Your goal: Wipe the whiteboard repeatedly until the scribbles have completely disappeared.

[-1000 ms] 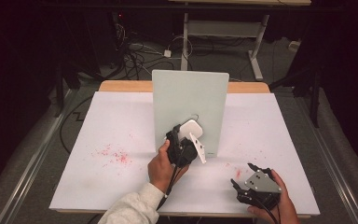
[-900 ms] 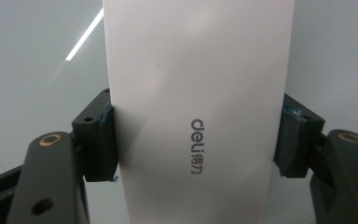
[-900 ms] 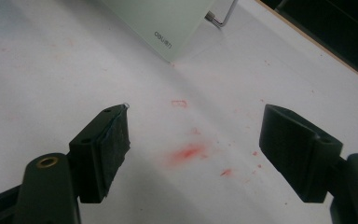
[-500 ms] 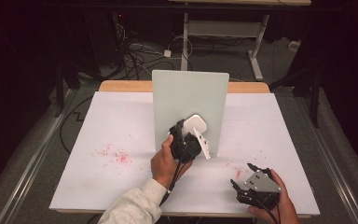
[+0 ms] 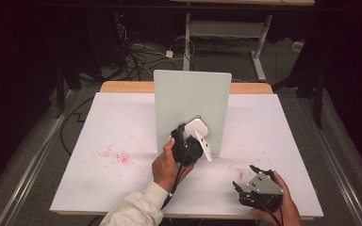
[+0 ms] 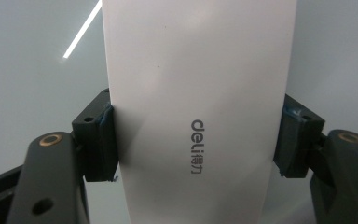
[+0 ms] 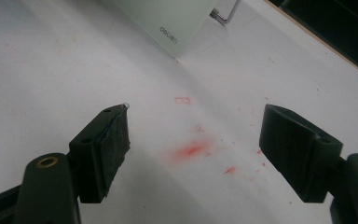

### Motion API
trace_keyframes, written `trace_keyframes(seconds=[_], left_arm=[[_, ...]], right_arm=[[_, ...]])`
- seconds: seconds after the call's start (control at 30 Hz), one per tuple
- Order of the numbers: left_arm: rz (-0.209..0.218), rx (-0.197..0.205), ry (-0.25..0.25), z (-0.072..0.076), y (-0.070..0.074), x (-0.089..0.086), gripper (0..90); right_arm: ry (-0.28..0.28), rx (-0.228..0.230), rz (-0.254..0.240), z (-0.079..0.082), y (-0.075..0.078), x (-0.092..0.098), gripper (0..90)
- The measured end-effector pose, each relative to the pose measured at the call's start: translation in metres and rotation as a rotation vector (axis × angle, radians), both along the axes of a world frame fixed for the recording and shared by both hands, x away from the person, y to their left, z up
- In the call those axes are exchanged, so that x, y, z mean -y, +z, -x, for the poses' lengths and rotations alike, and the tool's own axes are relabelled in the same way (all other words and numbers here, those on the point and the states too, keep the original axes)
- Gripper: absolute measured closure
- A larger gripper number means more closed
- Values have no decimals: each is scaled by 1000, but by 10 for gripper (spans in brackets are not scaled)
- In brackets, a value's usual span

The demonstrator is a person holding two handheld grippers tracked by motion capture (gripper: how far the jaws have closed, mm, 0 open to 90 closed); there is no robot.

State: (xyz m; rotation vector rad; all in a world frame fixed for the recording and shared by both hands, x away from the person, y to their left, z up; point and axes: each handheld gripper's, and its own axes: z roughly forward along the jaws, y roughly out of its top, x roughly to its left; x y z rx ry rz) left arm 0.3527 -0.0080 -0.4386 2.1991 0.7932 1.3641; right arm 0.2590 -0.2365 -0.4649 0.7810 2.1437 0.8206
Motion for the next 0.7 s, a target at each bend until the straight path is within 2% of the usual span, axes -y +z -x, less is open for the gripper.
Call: trace_keyframes(seconds=[0.03,0.23,0.33,0.53,0.7], left_arm=[[15,1,-1,-2,5,-1,287],[32,9,10,-11,30,-3,287],[42,11,13,-13,36,-2,287],[33,25,19,-11,28,-1,287],[-8,22,18,-3,8,3,287]], right_arm=[[0,-1,-1,0,0,0,245],[6,-5,2,0,0,0,245],[3,-8,1,0,-1,0,245],[2,-5,-2,-1,0,0,245],[5,-2,0,0,0,1,245]])
